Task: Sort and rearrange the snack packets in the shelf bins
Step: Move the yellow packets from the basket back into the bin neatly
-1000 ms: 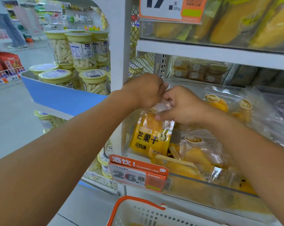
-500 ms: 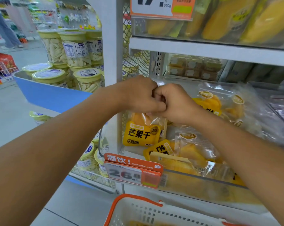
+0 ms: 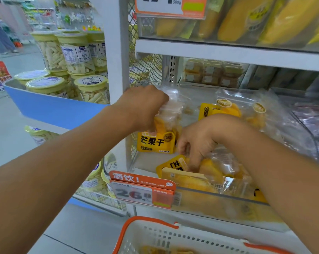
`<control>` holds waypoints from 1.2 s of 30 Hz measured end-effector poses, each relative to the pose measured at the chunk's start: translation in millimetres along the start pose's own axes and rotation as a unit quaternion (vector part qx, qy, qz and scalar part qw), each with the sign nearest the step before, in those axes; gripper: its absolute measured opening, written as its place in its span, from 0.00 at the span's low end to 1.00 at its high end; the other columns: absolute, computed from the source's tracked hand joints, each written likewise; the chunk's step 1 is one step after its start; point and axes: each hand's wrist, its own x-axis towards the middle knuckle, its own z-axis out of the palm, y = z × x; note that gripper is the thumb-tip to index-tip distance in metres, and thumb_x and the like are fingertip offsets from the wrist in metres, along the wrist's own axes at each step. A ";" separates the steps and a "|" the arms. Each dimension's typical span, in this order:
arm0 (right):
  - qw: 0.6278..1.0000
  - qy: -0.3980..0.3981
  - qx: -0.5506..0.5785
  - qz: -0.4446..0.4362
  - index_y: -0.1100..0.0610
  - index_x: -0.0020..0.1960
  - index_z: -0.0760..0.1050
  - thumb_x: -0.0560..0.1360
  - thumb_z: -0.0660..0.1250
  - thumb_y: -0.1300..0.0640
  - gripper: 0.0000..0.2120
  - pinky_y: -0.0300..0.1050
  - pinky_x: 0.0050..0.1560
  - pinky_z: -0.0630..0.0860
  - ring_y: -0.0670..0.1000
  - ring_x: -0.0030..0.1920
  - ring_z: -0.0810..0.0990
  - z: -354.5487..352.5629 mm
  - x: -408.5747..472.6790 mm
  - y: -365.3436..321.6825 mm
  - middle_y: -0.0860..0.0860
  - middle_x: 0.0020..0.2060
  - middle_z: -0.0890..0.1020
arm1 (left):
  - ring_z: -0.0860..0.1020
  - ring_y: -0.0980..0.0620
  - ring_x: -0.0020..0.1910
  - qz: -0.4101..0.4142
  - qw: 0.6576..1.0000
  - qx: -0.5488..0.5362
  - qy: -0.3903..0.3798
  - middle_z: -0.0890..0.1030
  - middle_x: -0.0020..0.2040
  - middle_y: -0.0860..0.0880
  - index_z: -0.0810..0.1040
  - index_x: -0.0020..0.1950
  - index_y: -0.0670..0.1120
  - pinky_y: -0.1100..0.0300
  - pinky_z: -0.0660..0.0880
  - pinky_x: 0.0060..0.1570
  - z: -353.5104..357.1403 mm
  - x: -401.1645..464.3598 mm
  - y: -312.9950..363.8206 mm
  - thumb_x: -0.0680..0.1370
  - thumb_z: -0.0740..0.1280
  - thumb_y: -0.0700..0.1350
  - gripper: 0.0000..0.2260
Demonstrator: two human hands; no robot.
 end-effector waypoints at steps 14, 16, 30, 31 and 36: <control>0.986 0.050 0.129 -0.098 0.47 0.47 0.81 0.64 0.83 0.51 0.15 0.51 0.51 0.77 0.49 0.44 0.79 16.1 -66.2 48.9 0.44 0.40 0.81 | 0.72 0.46 0.42 0.043 0.998 -0.035 -0.010 0.73 0.45 0.49 0.67 0.65 0.51 0.53 0.73 0.39 2.6 -3.3 -2.4 0.64 0.80 0.59 0.37; 0.966 0.103 0.208 -0.114 0.47 0.50 0.82 0.64 0.83 0.57 0.18 0.39 0.49 0.77 0.43 0.47 0.82 30.6 -74.0 56.0 0.42 0.43 0.84 | 0.73 0.46 0.42 0.059 0.995 -0.081 -0.018 0.77 0.48 0.47 0.65 0.67 0.51 0.51 0.76 0.43 6.6 -0.2 -4.0 0.66 0.79 0.56 0.36; 0.776 0.472 0.390 -0.149 0.53 0.53 0.80 0.62 0.84 0.61 0.22 0.34 0.38 0.71 0.38 0.35 0.76 42.7 -37.7 3.7 0.44 0.39 0.82 | 0.70 0.54 0.65 0.061 0.956 -0.255 -0.134 0.76 0.63 0.47 0.85 0.53 0.52 0.58 0.67 0.65 -15.9 -24.7 -1.4 0.64 0.67 0.60 0.22; 0.775 0.459 0.417 -0.122 0.52 0.54 0.78 0.63 0.84 0.59 0.24 0.34 0.37 0.70 0.39 0.36 0.74 47.4 -37.8 6.5 0.44 0.41 0.80 | 0.66 0.51 0.70 0.065 0.969 -0.197 -0.134 0.72 0.68 0.47 0.83 0.54 0.57 0.55 0.66 0.67 -14.2 -27.5 0.3 0.65 0.72 0.59 0.19; 0.854 0.289 0.423 -0.088 0.57 0.55 0.76 0.73 0.76 0.60 0.14 0.40 0.52 0.79 0.46 0.50 0.82 68.6 -44.3 29.7 0.48 0.50 0.83 | 0.64 0.47 0.69 -0.013 0.983 -0.183 -0.021 0.67 0.71 0.53 0.85 0.46 0.57 0.48 0.66 0.66 3.4 -46.3 19.7 0.72 0.76 0.53 0.04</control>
